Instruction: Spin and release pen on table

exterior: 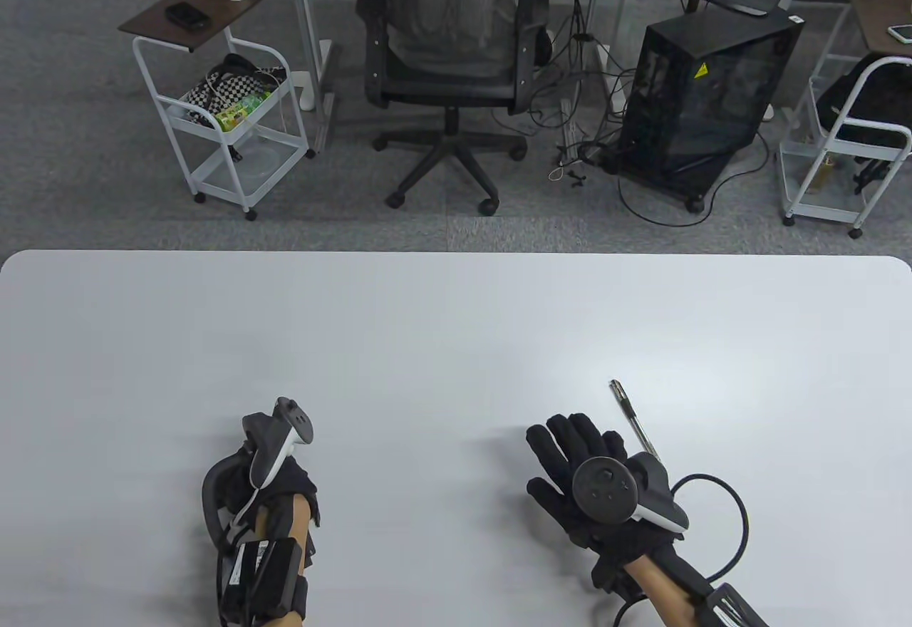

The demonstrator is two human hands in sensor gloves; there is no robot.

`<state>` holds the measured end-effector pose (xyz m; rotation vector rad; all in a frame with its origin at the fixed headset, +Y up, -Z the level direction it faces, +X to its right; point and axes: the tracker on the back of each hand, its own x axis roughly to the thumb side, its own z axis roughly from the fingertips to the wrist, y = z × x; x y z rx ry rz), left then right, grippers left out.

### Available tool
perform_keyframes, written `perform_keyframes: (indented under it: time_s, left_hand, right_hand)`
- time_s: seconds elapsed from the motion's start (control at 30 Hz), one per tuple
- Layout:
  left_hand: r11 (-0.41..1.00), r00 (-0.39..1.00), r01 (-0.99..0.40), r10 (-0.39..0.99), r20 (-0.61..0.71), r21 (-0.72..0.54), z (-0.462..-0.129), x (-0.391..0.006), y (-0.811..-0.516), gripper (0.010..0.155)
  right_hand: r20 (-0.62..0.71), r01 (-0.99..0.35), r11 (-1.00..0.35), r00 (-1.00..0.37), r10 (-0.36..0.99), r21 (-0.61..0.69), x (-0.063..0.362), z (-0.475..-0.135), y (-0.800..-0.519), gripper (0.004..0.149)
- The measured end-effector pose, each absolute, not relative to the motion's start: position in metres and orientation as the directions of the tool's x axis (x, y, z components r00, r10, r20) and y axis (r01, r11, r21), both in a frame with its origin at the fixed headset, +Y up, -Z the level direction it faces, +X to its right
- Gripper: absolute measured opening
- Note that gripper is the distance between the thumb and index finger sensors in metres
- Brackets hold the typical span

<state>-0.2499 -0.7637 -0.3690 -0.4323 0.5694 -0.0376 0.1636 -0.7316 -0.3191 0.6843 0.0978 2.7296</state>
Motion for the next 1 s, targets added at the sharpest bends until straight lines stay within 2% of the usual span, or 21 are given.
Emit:
perform_keyframes:
  time_s: [0.1,0.3,0.43,0.57,0.67,0.8,0.87,0.93,1.0]
  left_hand:
    - [0.921,0.858,-0.008,-0.194,-0.475,-0.39,-0.37,-0.247,-0.764,0.05]
    - [0.951,0.903,-0.009,-0.125,-0.411,-0.31,-0.363,-0.25,-0.762,0.046]
    - [0.989,0.976,0.035,-0.065,-0.207,-0.146,-0.359,-0.225,-0.737,0.046]
    - [1.0,0.995,0.008,-0.01,0.098,0.019,-0.35,-0.177,-0.716,0.045]
    - [0.995,0.952,0.095,-0.098,0.291,0.025,-0.346,-0.143,-0.723,0.045]
    - [0.962,0.869,0.272,-0.228,0.438,-0.04,-0.348,-0.111,-0.752,0.044]
    - [0.938,0.846,0.33,-0.244,0.475,-0.105,-0.35,-0.104,-0.767,0.043]
    - [0.96,0.856,0.268,-0.201,0.477,-0.077,-0.352,-0.103,-0.765,0.043]
    - [0.966,0.889,0.234,-0.169,0.425,-0.106,-0.354,-0.106,-0.764,0.043]
  right_hand:
    - [0.438,-0.282,-0.947,-0.84,0.32,0.152,0.168,-0.32,-0.733,0.069]
    - [0.422,-0.286,-0.944,-0.845,0.329,0.164,0.172,-0.321,-0.735,0.069]
    - [0.432,-0.294,-0.944,-0.839,0.331,0.15,0.171,-0.321,-0.732,0.069]
    - [0.442,-0.286,-0.947,-0.837,0.321,0.146,0.17,-0.321,-0.732,0.069]
    - [0.442,-0.281,-0.948,-0.839,0.319,0.151,0.17,-0.32,-0.731,0.069]
    - [0.442,-0.274,-0.948,-0.839,0.318,0.163,0.169,-0.319,-0.731,0.069]
    - [0.444,-0.269,-0.949,-0.839,0.315,0.164,0.168,-0.319,-0.731,0.069]
    - [0.447,-0.267,-0.949,-0.837,0.316,0.171,0.167,-0.319,-0.732,0.069]
    - [0.447,-0.263,-0.949,-0.837,0.315,0.176,0.165,-0.319,-0.732,0.069]
